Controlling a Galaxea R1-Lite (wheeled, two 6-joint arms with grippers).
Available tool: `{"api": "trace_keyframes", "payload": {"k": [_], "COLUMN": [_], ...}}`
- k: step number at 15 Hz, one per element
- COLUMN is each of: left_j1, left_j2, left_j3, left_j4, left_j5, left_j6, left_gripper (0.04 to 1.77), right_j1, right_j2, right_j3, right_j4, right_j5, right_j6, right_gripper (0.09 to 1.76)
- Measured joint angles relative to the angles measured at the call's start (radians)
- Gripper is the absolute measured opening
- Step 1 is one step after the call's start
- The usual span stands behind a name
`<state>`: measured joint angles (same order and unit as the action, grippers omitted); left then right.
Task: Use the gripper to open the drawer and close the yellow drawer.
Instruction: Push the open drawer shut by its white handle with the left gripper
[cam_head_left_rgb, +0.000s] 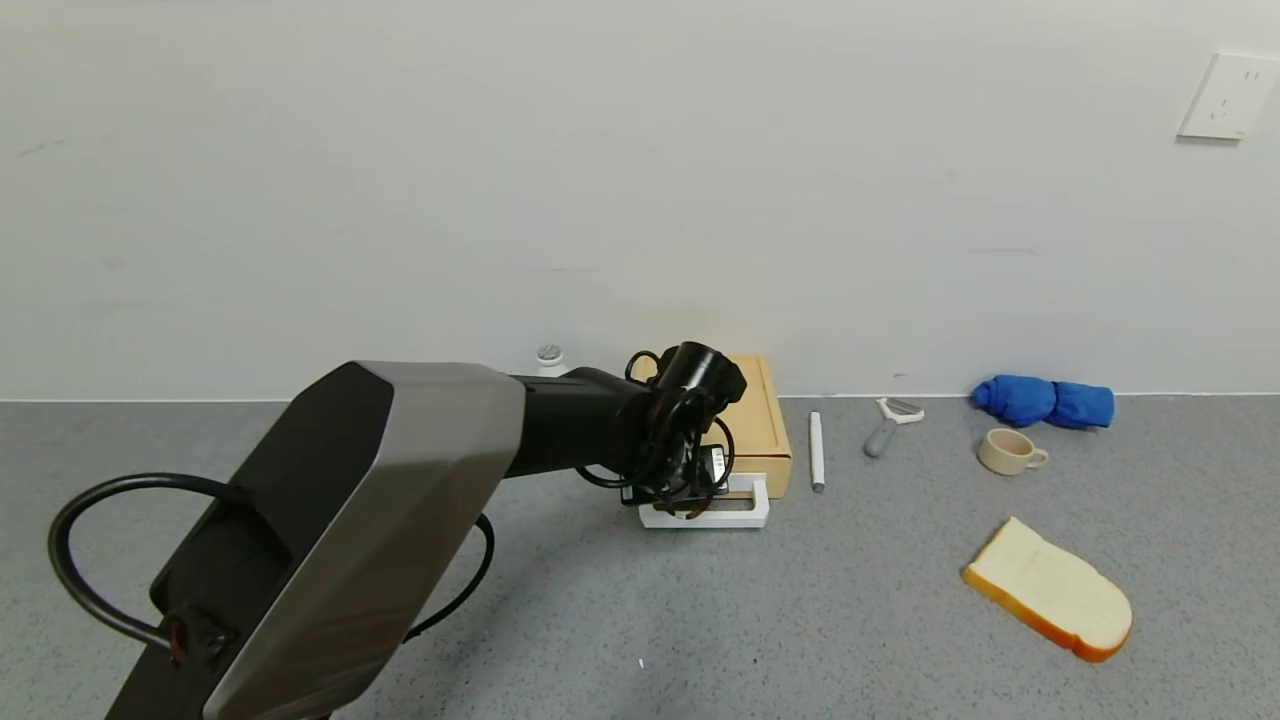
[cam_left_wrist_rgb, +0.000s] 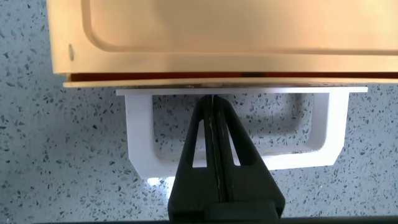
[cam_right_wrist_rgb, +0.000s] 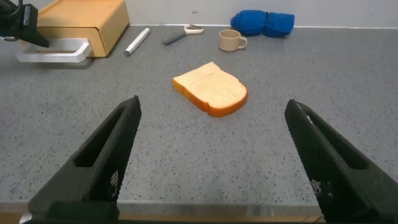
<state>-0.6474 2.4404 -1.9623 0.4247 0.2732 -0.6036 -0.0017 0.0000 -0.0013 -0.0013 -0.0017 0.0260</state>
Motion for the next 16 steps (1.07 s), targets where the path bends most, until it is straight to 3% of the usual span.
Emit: {"api": "trace_keyframes", "payload": {"k": [6, 9, 12, 16], "left_j1": [-0.023, -0.023, -0.008, 0.047], "left_j2": [-0.096, -0.202, -0.34, -0.551], "left_j3": [0.013, 0.06, 0.173, 0.437], "left_j4": [0.177, 0.197, 0.152, -0.073], "left_j5": [-0.001, -0.018, -0.129, -0.295], "left_j6": [0.0, 0.009, 0.053, 0.169], "left_gripper": [0.11, 0.11, 0.11, 0.11], "right_j1": [0.0, 0.0, 0.0, 0.0], "right_j2": [0.0, 0.0, 0.0, 0.0], "right_j3": [0.0, 0.0, 0.0, 0.0], "right_j4": [0.0, 0.0, 0.0, 0.0], "right_j5": [0.0, 0.0, 0.0, 0.0], "right_j6": [0.0, 0.0, 0.0, 0.0], "right_gripper": [1.7, 1.7, 1.7, 1.7]}}
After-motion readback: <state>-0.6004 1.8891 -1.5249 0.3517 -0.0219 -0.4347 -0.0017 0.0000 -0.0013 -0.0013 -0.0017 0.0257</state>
